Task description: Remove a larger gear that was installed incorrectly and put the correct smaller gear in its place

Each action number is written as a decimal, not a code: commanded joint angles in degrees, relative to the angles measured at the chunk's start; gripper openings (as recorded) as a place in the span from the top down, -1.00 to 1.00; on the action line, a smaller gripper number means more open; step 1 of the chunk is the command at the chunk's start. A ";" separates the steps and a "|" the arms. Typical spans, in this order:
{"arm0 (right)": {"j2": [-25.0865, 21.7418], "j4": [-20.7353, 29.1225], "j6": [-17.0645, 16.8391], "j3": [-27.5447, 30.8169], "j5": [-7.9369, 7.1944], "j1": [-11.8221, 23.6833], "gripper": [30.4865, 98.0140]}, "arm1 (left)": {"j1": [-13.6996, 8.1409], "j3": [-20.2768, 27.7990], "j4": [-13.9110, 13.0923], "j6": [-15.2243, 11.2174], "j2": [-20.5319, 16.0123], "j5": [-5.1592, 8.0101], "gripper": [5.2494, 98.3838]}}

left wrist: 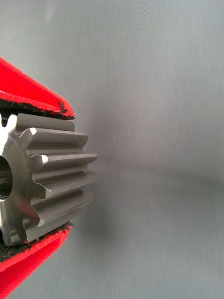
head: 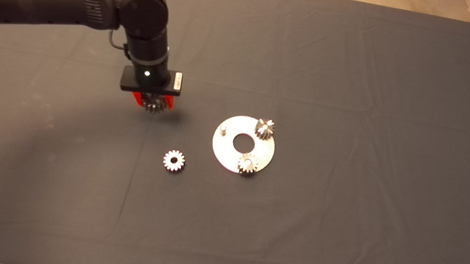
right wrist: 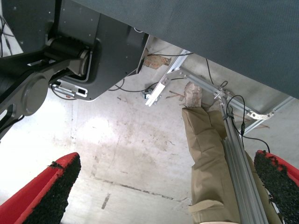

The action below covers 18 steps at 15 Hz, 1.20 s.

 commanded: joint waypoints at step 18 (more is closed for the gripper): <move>0.23 -1.69 -0.12 0.28 -7.21 -0.02 -0.99 | -1.73 12.94 -8.58 -14.30 2.25 7.94 -0.15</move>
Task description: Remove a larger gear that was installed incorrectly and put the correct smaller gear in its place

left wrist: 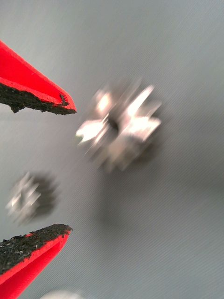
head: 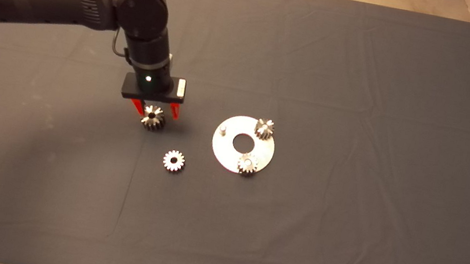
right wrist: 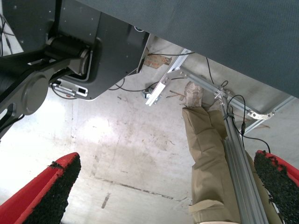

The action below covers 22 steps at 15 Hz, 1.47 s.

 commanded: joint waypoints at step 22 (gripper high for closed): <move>0.85 -1.71 -0.12 0.26 -7.10 0.14 -0.99 | 2.91 21.26 9.59 -17.60 -6.37 7.94 -0.45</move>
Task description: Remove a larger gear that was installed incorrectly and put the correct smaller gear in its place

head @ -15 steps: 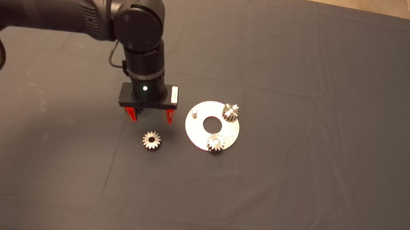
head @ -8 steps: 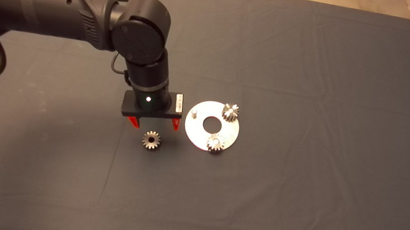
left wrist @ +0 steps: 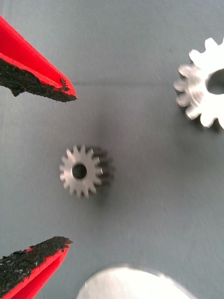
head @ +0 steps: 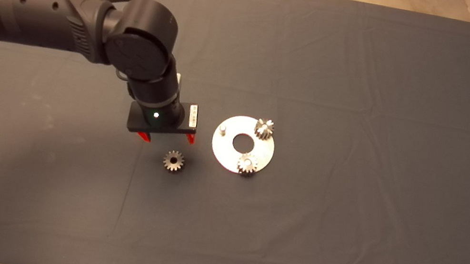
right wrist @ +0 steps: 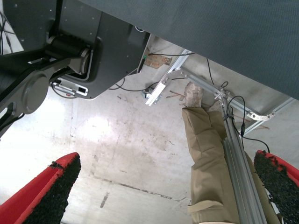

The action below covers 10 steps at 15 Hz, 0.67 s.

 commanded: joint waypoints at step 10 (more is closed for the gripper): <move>-0.21 -1.70 -0.12 0.36 -7.07 0.26 -0.99 | 6.34 2.45 5.58 -0.97 -2.61 5.91 -0.46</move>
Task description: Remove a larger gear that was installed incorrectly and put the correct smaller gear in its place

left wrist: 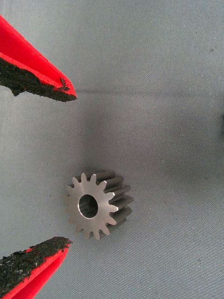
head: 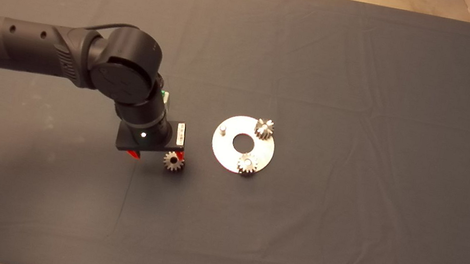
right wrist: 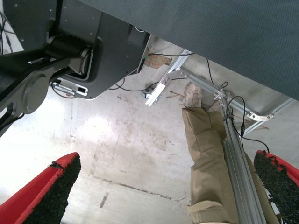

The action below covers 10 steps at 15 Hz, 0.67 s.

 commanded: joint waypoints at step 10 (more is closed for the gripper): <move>-0.35 -1.70 -0.12 0.26 -7.18 0.26 -0.99 | 2.18 -3.10 4.67 -0.14 1.81 3.80 -0.46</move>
